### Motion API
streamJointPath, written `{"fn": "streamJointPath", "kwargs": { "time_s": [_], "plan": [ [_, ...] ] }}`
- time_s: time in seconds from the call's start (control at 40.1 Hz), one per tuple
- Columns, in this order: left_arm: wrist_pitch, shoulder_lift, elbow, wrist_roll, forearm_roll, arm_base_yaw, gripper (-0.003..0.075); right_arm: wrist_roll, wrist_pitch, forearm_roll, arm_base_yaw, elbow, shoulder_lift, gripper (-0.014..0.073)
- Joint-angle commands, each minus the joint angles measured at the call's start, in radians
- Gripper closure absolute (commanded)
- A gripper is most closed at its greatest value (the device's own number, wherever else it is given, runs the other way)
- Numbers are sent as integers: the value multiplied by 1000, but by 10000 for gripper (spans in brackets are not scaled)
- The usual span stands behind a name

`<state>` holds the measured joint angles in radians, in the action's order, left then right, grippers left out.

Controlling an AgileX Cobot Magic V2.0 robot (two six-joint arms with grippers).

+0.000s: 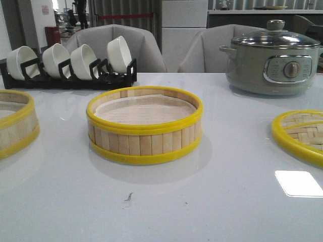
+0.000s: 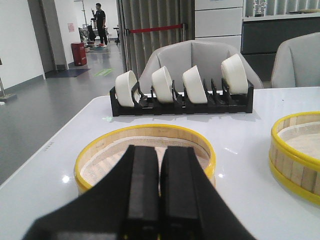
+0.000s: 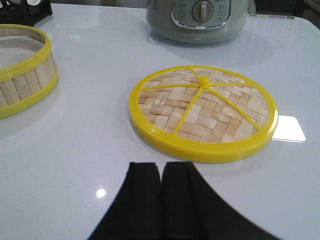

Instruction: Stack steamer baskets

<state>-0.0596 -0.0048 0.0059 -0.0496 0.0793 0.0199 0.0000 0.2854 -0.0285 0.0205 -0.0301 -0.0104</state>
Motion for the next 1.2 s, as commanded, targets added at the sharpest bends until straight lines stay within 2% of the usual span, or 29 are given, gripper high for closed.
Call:
{"fn": "streamJointPath", "kwargs": {
  "time_s": [0.0, 0.874, 0.974, 1.099, 1.173],
  "plan": [
    [90, -17, 1, -3, -8, 0, 635, -6, -83, 4, 1, 14, -21, 541],
    [89, -17, 1, -2, 23, 2, 635, -6, -83, 4, 1, 14, -21, 541],
    [85, 5, -11, -2, -95, 12, 635, -6, -83, 4, 1, 14, -21, 541],
    [-1, 155, -140, -2, -112, 60, 635, -6, -83, 4, 1, 14, -21, 541],
    [-84, 301, -296, -2, -102, 99, 635, -6, -83, 4, 1, 14, -21, 541]
  ]
}}
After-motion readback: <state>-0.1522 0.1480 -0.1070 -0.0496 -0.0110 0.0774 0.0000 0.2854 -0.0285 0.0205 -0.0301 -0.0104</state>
